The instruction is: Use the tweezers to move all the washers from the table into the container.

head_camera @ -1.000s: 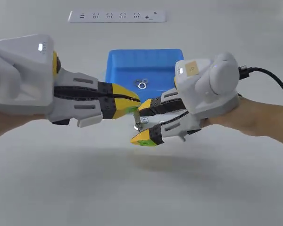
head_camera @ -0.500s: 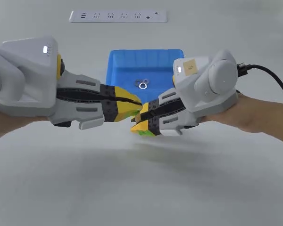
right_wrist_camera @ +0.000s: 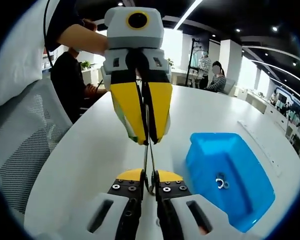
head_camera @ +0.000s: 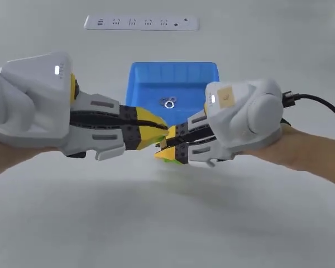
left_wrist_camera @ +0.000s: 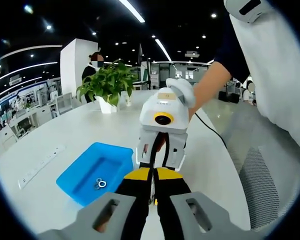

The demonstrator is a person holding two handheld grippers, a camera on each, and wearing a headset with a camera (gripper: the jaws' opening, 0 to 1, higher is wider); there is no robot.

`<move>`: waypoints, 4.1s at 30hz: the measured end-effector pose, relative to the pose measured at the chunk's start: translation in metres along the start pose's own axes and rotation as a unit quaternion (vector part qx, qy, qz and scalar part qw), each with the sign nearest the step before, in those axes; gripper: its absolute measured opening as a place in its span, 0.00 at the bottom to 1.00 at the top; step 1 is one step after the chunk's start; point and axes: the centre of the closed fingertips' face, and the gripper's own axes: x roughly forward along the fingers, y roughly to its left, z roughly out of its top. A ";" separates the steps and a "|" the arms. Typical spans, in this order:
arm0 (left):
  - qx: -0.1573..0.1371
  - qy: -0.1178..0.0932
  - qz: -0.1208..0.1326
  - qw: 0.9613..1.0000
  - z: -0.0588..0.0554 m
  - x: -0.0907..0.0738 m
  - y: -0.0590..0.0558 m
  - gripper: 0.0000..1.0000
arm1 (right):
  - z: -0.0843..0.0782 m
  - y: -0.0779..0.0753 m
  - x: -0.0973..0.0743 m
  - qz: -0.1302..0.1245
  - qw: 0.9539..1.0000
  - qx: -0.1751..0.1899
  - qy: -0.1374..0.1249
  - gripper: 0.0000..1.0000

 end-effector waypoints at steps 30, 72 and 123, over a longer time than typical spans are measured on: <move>-0.085 0.000 0.051 0.995 -0.010 -0.035 -0.004 0.45 | 0.024 -0.001 -0.013 -0.020 1.000 0.012 -0.019 0.09; -0.151 0.016 0.073 0.986 -0.032 -0.059 -0.039 1.00 | 0.077 -0.103 -0.078 -0.110 0.992 0.020 -0.060 0.09; -0.169 0.006 0.148 0.974 -0.034 -0.073 -0.002 0.99 | 0.008 -0.112 -0.031 -0.111 0.990 0.082 -0.015 0.08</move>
